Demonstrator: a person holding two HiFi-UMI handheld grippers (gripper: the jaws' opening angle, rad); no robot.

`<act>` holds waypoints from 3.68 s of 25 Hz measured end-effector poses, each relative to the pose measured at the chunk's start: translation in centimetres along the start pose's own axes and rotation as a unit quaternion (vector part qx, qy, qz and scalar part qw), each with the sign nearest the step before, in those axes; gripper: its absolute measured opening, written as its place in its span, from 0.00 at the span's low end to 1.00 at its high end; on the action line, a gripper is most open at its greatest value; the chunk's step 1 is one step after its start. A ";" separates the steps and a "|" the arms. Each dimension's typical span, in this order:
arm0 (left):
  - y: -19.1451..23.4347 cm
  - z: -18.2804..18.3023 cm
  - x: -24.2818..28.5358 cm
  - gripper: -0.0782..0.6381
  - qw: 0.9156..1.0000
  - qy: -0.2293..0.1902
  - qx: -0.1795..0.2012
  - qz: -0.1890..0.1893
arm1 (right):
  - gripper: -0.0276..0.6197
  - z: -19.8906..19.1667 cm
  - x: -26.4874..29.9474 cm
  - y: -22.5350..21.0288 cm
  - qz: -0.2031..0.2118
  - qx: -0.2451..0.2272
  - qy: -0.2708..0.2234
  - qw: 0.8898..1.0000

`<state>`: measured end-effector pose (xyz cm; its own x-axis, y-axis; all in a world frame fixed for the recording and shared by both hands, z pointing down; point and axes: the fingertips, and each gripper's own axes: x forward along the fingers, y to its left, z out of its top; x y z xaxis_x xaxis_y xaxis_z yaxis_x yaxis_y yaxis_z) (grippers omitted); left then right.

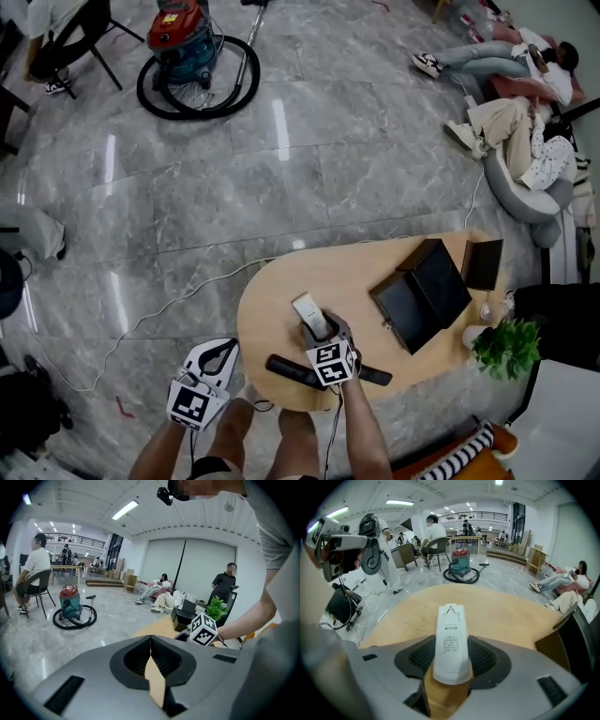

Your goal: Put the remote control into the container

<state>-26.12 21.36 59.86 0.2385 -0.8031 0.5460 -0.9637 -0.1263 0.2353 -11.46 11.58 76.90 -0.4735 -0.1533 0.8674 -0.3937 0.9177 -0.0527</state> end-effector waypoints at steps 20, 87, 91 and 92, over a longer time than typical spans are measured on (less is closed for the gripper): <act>-7.5 7.1 3.3 0.12 0.997 -0.007 0.046 -0.056 | 0.38 0.9 -15.7 -9.1 -0.107 0.036 -0.099 0.989; -14.7 15.2 10.6 0.12 0.998 -0.010 0.057 -0.022 | 0.37 -3.5 -20.5 -24.0 -0.136 0.158 -0.132 0.969; -15.6 16.7 9.4 0.12 0.997 -0.027 0.073 -0.029 | 0.26 -0.3 -25.1 -22.6 -0.175 0.158 -0.199 0.951; -15.8 17.3 9.0 0.12 0.996 -0.031 0.084 -0.031 | 0.25 0.5 -26.1 -22.1 -0.181 0.158 -0.213 0.947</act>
<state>-10.79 6.02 47.13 0.2960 -0.8239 0.4833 -0.9549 -0.2686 0.1269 9.26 -4.89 55.17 -0.5111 -0.6331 0.5814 -0.7751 0.6318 0.0065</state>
